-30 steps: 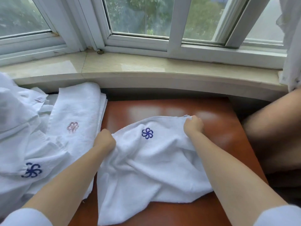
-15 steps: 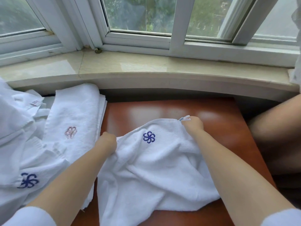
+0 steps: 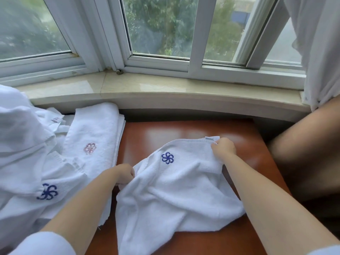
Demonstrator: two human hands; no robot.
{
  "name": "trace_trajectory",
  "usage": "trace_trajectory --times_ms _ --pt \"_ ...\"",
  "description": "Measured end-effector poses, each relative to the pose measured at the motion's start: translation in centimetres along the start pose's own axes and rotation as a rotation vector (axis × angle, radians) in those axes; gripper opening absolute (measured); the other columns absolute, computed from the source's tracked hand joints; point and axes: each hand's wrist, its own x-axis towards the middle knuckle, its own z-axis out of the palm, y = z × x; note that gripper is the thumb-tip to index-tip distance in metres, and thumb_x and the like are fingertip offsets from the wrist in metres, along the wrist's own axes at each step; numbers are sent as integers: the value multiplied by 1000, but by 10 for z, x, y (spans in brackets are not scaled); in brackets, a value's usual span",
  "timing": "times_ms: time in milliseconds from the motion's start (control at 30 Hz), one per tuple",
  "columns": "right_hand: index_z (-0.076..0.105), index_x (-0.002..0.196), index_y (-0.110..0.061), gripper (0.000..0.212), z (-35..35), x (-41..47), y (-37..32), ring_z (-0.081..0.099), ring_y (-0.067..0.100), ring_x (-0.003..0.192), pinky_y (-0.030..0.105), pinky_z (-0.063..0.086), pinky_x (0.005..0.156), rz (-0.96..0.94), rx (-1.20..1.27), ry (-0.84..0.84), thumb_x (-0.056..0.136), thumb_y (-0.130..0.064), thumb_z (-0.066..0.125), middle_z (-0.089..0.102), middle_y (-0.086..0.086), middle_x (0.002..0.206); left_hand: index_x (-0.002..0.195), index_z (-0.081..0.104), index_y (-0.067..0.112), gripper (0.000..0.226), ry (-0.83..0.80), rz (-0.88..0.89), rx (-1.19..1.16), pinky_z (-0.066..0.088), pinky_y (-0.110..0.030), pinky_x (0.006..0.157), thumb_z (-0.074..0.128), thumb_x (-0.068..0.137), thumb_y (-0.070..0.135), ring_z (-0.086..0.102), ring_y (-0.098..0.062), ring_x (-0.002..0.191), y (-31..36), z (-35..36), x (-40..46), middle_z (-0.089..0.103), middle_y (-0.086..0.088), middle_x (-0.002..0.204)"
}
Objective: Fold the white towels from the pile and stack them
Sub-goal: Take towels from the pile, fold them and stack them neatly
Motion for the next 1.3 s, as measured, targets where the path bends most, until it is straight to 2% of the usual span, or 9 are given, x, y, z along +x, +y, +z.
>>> trace_trajectory --times_ms 100,200,367,500,633,733,1000,1133,1300 --pt "49 60 -13 31 -6 -12 -3 53 30 85 25 38 64 -16 -26 66 91 -13 47 55 8 73 71 61 9 11 75 -33 82 44 -20 52 58 78 18 54 -22 59 5 -5 -12 53 -8 64" --pt "62 78 -11 22 -16 -27 -6 50 29 109 28 37 74 -9 -30 173 93 -17 46 63 13 97 68 57 13 8 370 -43 94 42 -24 57 59 74 19 56 -23 72 10 -22 -29 53 -1 71" --pt "65 102 -2 19 -56 -57 -6 61 33 97 30 43 68 44 82 328 96 -11 49 65 16 105 61 44 13 14 709 -48 -69 31 -22 48 53 72 12 47 -22 63 12 -54 -73 48 -2 66" --pt "61 117 -10 34 -97 -78 -2 59 36 105 33 43 75 -17 199 437 94 -2 38 62 18 115 62 45 9 24 993 -10 -144 38 -31 59 53 84 14 51 -31 76 16 -76 -115 56 -12 77" --pt "54 123 -4 37 -129 -103 -14 54 36 111 37 40 86 -99 449 601 105 -15 23 57 21 122 66 60 -4 20 1288 172 -273 41 -39 69 53 83 4 57 -42 83 27 -95 -158 62 -28 80" --pt "53 126 -3 37 -144 -118 -17 53 35 116 36 39 91 -66 507 592 104 -12 25 56 20 126 78 68 -6 18 1345 202 -296 44 -40 73 53 82 2 59 -43 86 25 -98 -183 65 -29 84" --pt "55 122 2 33 -166 -157 -27 53 39 111 36 39 92 -213 570 724 96 0 34 50 22 128 68 59 -13 16 1573 248 -327 42 -44 68 51 80 -5 56 -48 76 8 -102 -223 57 -36 77" --pt "57 121 -5 35 -166 -163 -25 53 35 112 29 36 85 -154 637 707 98 -4 31 52 17 129 83 66 -14 20 1479 211 -205 44 -43 74 50 85 -2 59 -47 87 3 -98 -224 63 -35 90" --pt "61 118 -4 29 -156 -164 -17 55 36 109 35 40 87 -178 573 739 101 -16 40 58 22 119 86 65 -12 21 1425 147 -214 43 -43 75 50 87 1 58 -46 91 4 -85 -216 63 -34 93"
